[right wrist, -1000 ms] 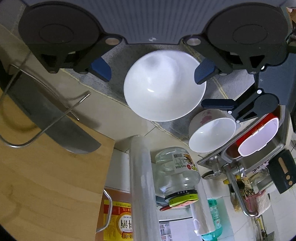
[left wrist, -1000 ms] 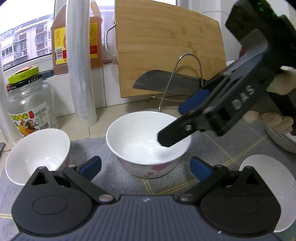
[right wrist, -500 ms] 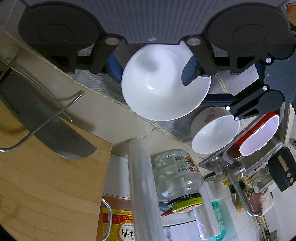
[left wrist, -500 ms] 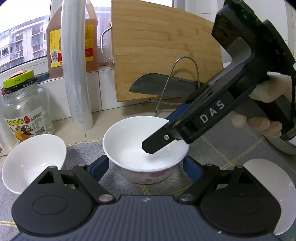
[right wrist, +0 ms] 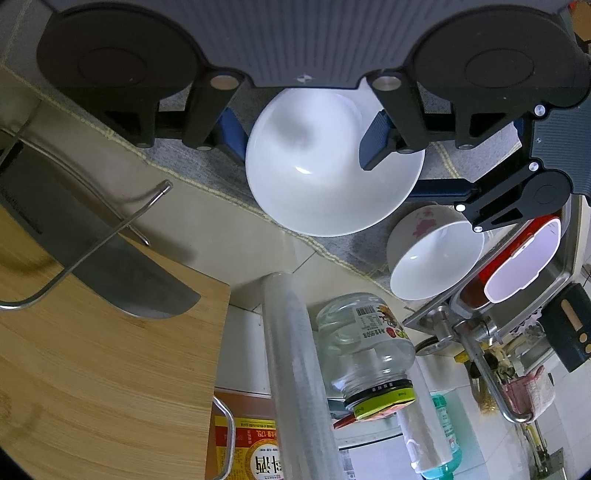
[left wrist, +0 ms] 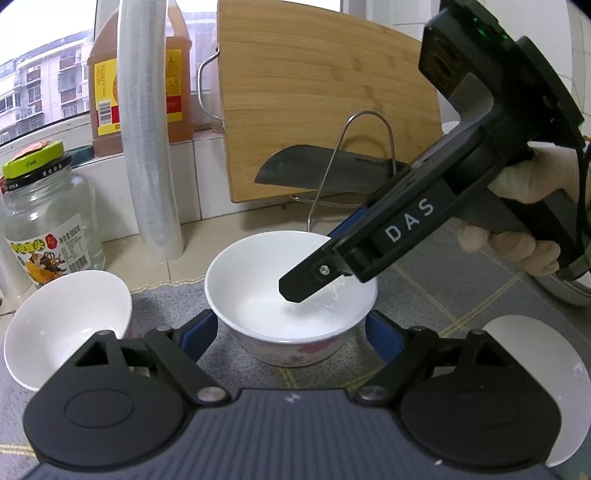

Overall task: Organize plates and bowls
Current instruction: 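Lift and carry the pink-flower bowl over the white bowl with the right tool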

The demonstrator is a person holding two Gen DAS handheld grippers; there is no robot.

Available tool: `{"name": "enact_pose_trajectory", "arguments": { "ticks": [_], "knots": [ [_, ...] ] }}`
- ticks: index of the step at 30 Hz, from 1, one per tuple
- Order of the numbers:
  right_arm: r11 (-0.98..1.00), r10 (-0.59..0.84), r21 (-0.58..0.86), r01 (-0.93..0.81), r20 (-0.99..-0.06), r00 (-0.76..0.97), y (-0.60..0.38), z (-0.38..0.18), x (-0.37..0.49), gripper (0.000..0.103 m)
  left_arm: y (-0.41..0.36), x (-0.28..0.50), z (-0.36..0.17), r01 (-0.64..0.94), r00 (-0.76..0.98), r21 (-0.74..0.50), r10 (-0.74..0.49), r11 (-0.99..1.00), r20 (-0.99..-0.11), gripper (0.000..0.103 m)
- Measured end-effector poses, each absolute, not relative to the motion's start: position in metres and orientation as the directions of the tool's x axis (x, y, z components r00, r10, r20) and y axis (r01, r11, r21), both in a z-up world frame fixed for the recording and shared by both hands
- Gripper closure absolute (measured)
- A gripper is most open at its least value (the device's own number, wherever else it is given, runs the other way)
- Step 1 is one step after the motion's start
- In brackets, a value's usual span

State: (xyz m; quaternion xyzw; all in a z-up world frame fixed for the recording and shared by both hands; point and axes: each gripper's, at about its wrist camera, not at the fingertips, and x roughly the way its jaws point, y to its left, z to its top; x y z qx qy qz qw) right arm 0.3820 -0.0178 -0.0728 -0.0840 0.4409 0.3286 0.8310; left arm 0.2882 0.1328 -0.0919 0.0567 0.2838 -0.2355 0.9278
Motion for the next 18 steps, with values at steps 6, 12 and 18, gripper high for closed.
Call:
{"name": "enact_pose_trajectory", "arguments": {
  "ticks": [6,12,18],
  "knots": [
    [0.769,0.471,0.144,-0.623,-0.786,0.400,-0.018,-0.068,0.377,0.032,0.132,0.286,-0.090,0.479,0.725,-0.026,-0.412,0.878,-0.552,0.016],
    [0.762,0.482,0.145,-0.631,-0.778,0.403,-0.022,-0.056,0.366,0.032,0.130,0.278,-0.081,0.484,0.728,-0.015,-0.412,0.875,-0.548,0.016],
    [0.757,0.498,0.157,-0.634,-0.766,0.405,-0.028,-0.043,0.355,0.032,0.127,0.265,-0.068,0.487,0.734,-0.001,-0.410,0.874,-0.541,0.016]
  ]
}}
